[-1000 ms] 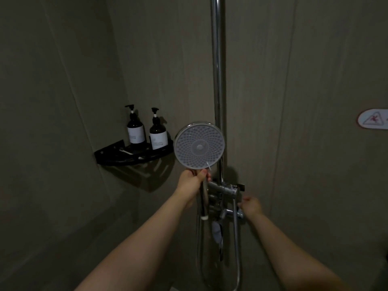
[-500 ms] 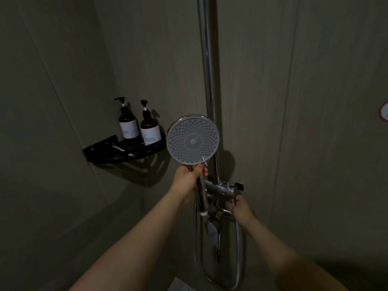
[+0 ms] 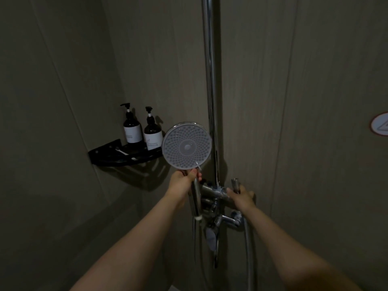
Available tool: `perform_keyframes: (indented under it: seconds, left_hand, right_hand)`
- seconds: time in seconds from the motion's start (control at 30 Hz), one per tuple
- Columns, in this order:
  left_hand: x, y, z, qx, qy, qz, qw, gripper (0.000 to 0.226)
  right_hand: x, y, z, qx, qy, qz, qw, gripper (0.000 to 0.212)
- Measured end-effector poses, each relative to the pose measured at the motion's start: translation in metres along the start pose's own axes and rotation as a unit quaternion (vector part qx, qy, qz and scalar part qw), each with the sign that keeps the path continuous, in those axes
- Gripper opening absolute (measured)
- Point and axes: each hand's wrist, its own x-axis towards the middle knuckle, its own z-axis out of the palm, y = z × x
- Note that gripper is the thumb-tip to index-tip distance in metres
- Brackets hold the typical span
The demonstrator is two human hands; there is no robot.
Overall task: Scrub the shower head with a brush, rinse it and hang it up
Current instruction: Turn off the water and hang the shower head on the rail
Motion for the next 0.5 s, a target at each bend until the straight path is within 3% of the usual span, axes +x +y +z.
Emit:
perform_keyframes:
  seconds: [0.17, 0.3, 0.43, 0.5]
  left_hand:
    - [-0.001, 0.008, -0.002, 0.011, 0.016, 0.008, 1.0, 0.021]
    - [0.001, 0.023, -0.009, 0.002, 0.024, 0.021, 0.999, 0.02]
    - [0.001, 0.048, -0.022, -0.039, 0.048, 0.051, 0.997, 0.02]
    - [-0.002, 0.059, -0.031, -0.073, 0.073, 0.058, 0.993, 0.02]
  right_hand:
    - [-0.002, -0.018, -0.01, -0.005, 0.035, -0.048, 0.998, 0.034]
    - [-0.017, -0.041, -0.017, -0.074, -0.089, -0.139, 0.983, 0.004]
    - [-0.043, -0.084, -0.016, -0.23, -0.191, -0.204, 0.932, 0.021]
    - [-0.055, -0.102, -0.013, -0.279, -0.217, -0.182, 0.918, 0.039]
